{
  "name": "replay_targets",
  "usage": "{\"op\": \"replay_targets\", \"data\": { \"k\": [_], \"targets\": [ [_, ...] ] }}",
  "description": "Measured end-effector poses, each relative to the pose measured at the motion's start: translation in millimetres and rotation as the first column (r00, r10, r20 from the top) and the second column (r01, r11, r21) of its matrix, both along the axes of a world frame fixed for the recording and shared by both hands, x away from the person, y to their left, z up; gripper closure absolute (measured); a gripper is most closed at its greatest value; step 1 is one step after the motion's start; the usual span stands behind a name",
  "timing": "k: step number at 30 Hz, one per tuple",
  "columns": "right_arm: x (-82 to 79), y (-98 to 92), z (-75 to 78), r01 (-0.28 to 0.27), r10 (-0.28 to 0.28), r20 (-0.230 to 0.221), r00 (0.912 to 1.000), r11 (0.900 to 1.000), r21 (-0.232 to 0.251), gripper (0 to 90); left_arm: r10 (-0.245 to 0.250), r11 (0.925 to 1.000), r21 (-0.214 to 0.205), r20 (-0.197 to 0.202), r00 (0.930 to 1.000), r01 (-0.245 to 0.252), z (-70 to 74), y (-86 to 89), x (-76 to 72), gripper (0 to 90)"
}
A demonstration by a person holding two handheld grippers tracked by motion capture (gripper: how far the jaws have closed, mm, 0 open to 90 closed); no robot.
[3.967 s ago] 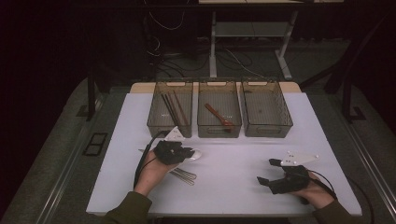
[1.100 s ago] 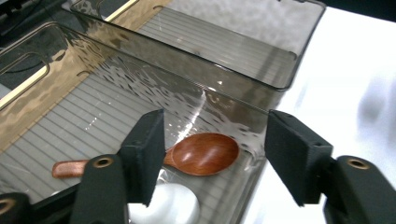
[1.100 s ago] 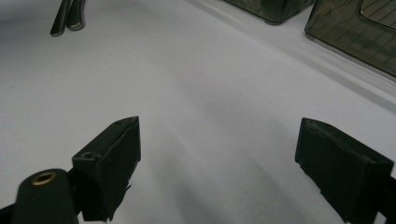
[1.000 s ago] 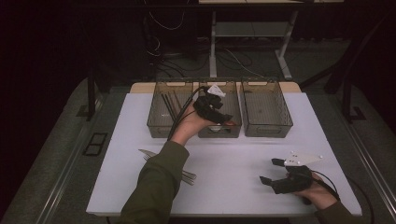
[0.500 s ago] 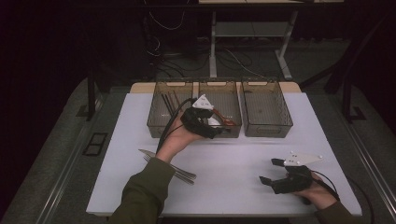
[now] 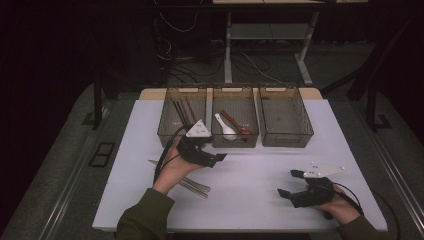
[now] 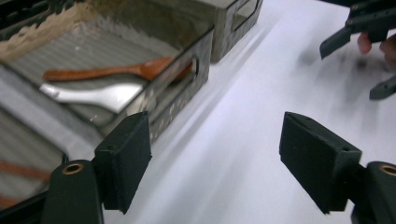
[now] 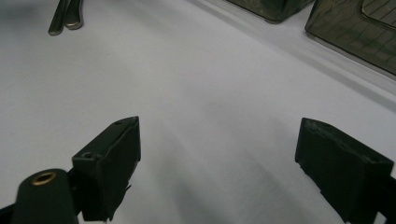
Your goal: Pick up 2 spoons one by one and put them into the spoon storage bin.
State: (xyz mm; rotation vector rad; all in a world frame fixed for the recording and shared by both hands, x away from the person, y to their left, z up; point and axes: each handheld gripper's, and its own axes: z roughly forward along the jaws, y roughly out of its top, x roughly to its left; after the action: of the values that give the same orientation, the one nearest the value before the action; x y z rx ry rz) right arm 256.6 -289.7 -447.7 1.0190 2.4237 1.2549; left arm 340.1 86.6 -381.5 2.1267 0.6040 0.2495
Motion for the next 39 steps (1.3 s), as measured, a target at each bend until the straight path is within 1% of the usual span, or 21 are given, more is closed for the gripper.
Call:
{"op": "replay_targets", "data": {
  "k": [4,5,7,10,13,14,16,19,21,23,24,25,26,28,30,31,33,35,36,37,39],
  "targets": [
    [0.5,0.0,-0.4,-0.005,0.005,0.005,1.0000,1.0000,-0.004,14.1,0.021,0.9997,-0.015,-0.007,0.9997,-0.021,-8.4,14.6,-11.4,30.5],
    [0.5,0.2,-0.4,0.000,0.000,0.003,1.0000,1.0000,-0.002,14.1,0.023,0.9997,-0.009,-0.008,0.9997,-0.023,-9.5,18.5,-14.3,32.7],
    [0.5,0.4,-0.5,0.001,-0.001,0.003,1.0000,1.0000,-0.003,14.1,0.033,0.9994,-0.013,-0.007,0.9994,-0.033,-11.6,25.9,-20.9,38.4],
    [0.4,0.5,-0.5,0.001,-0.001,0.004,1.0000,1.0000,-0.004,14.1,0.047,0.9988,-0.013,-0.007,0.9989,-0.047,-15.5,36.6,-32.5,49.6],
    [0.5,0.4,-0.5,0.002,-0.002,0.004,1.0000,1.0000,-0.005,14.1,0.053,0.9986,0.000,-0.023,0.9983,-0.053,-21.9,46.1,-43.3,60.7],
    [0.4,0.4,-0.6,0.002,-0.002,0.004,1.0000,1.0000,-0.005,14.1,0.053,0.9986,-0.002,-0.033,0.9981,-0.053,-24.5,48.7,-46.8,64.9],
    [0.4,0.5,-0.6,-0.001,0.001,0.004,1.0000,1.0000,-0.007,14.1,0.049,0.9988,0.010,-0.050,0.9976,-0.048,-29.8,52.8,-53.0,72.5],
    [0.5,0.6,-0.8,0.000,0.000,0.002,1.0000,1.0000,-0.008,14.1,0.044,0.9988,0.024,-0.082,0.9957,-0.043,-38.4,56.9,-59.3,83.0],
    [0.4,0.8,-0.6,0.000,0.000,0.003,1.0000,1.0000,-0.009,14.2,0.038,0.9987,0.038,-0.105,0.9937,-0.034,-43.6,58.8,-61.9,88.1],
    [0.2,0.9,-0.6,0.000,0.000,0.006,1.0000,1.0000,-0.009,14.1,0.042,0.9965,0.077,-0.122,0.9916,-0.033,-48.8,60.5,-63.4,88.7],
    [0.2,0.9,-0.6,0.001,-0.001,0.006,1.0000,1.0000,-0.009,14.1,0.051,0.9959,0.081,-0.127,0.9906,-0.041,-51.0,61.3,-64.0,88.7],
    [0.2,0.8,-0.6,0.002,-0.002,0.006,1.0000,1.0000,-0.009,14.1,0.049,0.9952,0.091,-0.130,0.9903,-0.037,-52.3,62.9,-64.0,88.7],
    [0.2,0.8,-0.6,0.001,-0.001,0.007,1.0000,1.0000,-0.009,14.1,0.053,0.9952,0.088,-0.132,0.9898,-0.042,-53.6,63.1,-64.5,88.8],
    [0.3,0.7,-0.7,0.000,0.000,0.006,1.0000,1.0000,-0.009,14.1,0.055,0.9934,0.106,-0.125,0.9906,-0.042,-54.2,63.2,-64.1,88.7],
    [0.5,0.8,-0.9,-0.001,0.001,0.004,1.0000,0.9999,-0.012,14.1,0.054,0.9939,0.102,-0.130,0.9900,-0.041,-55.0,61.9,-62.9,88.8],
    [0.5,0.9,-1.0,-0.001,0.001,0.004,1.0000,0.9999,-0.013,14.1,0.049,0.9934,0.109,-0.130,0.9903,-0.035,-55.6,61.2,-62.2,88.8],
    [0.3,1.0,-0.8,-0.002,0.002,0.005,1.0000,0.9999,-0.012,14.1,0.048,0.9937,0.107,-0.134,0.9899,-0.034,-57.5,59.7,-61.6,88.8],
    [0.3,0.9,-0.7,-0.001,0.001,0.005,1.0000,0.9999,-0.011,14.1,0.050,0.9929,0.113,-0.137,0.9893,-0.035,-59.0,58.1,-60.9,88.8],
    [0.4,0.9,-0.7,-0.001,0.001,0.004,1.0000,0.9999,-0.011,14.1,0.044,0.9920,0.123,-0.137,0.9897,-0.027,-59.6,57.7,-59.9,88.8],
    [0.6,0.9,-0.8,-0.001,0.001,0.004,1.0000,0.9999,-0.013,14.1,0.043,0.9928,0.117,-0.140,0.9892,-0.026,-60.1,57.2,-59.6,88.8],
    [0.5,1.0,-0.9,-0.001,0.001,0.005,1.0000,0.9999,-0.013,14.1,0.040,0.9929,0.117,-0.138,0.9897,-0.024,-60.1,57.6,-59.4,88.8]
  ]
}}
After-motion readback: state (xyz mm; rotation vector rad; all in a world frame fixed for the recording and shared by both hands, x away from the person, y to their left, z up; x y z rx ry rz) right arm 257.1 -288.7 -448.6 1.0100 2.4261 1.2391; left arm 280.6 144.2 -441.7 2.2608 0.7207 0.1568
